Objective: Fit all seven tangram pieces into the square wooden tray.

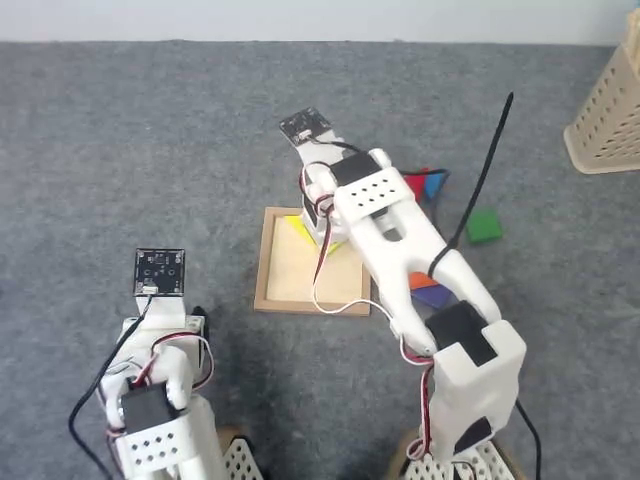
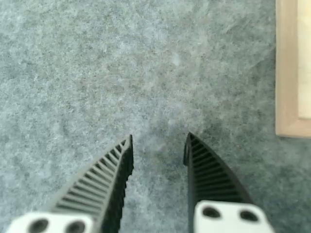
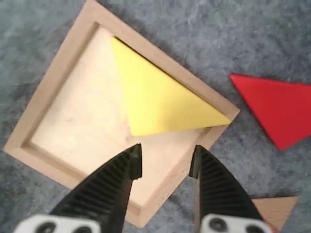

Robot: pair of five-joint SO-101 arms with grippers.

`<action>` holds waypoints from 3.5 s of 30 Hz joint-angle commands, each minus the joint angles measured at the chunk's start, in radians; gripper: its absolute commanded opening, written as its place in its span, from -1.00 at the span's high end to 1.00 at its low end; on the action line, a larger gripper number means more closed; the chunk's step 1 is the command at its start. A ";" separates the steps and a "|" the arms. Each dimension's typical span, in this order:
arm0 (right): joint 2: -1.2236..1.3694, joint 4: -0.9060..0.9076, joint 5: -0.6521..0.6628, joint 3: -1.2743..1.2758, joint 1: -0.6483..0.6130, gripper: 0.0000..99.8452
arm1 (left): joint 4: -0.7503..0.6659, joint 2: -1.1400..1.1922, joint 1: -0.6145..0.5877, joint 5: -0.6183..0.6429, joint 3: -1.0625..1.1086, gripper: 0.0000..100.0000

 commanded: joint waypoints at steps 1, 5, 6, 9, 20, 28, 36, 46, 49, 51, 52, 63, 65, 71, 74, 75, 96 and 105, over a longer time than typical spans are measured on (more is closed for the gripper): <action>-0.021 0.005 -0.006 -0.060 0.022 0.66 | 0.003 -0.008 -0.003 -0.006 -0.012 0.66; -0.010 -0.036 -0.006 -0.054 0.021 0.67 | 0.003 -0.008 -0.003 -0.006 -0.012 0.66; -0.004 -0.058 -0.006 -0.046 0.024 0.67 | 0.003 -0.008 -0.003 -0.006 -0.012 0.66; 0.031 -0.119 -0.005 -0.014 0.042 0.67 | 0.003 -0.008 -0.003 -0.006 -0.012 0.66; 0.154 -0.189 -0.005 -0.017 0.035 0.94 | 0.003 -0.008 -0.003 -0.006 -0.012 0.66; 0.163 -0.186 -0.005 -0.038 -0.001 0.94 | 0.003 -0.008 -0.003 -0.006 -0.012 0.66; 0.154 -0.180 -0.005 -0.077 0.094 0.94 | 0.003 -0.008 -0.003 -0.006 -0.012 0.66; -0.027 -0.047 -0.061 -0.212 0.265 0.93 | 0.003 -0.008 -0.003 -0.006 -0.012 0.66; -0.002 -0.088 -0.146 -0.216 0.298 0.81 | 0.003 -0.008 -0.003 -0.006 -0.012 0.66; 0.035 -0.125 -0.183 -0.218 0.298 0.69 | 0.003 -0.008 -0.003 -0.006 -0.012 0.66; 0.056 -0.143 -0.203 -0.219 0.297 0.64 | 0.003 -0.008 -0.003 -0.006 -0.012 0.66; 0.298 -0.124 -0.391 -0.434 0.283 0.60 | 0.003 -0.008 -0.003 -0.006 -0.012 0.66; 0.343 -0.122 -0.391 -0.457 0.280 0.60 | 0.003 -0.008 -0.003 -0.006 -0.012 0.66; 0.441 -0.122 -0.396 -0.509 0.278 0.58 | 0.003 -0.008 -0.003 -0.006 -0.012 0.66; 0.467 -0.101 -0.396 -0.516 0.282 0.46 | 0.003 -0.008 -0.003 -0.006 -0.012 0.66; 0.472 -0.081 -0.396 -0.517 0.282 0.42 | 0.003 -0.008 -0.003 -0.006 -0.012 0.66; 0.331 0.239 -0.100 -0.488 0.285 0.56 | 0.003 -0.008 -0.003 -0.006 -0.012 0.66; 0.041 0.042 0.017 -0.095 0.271 0.56 | 0.003 -0.008 -0.003 -0.006 -0.012 0.66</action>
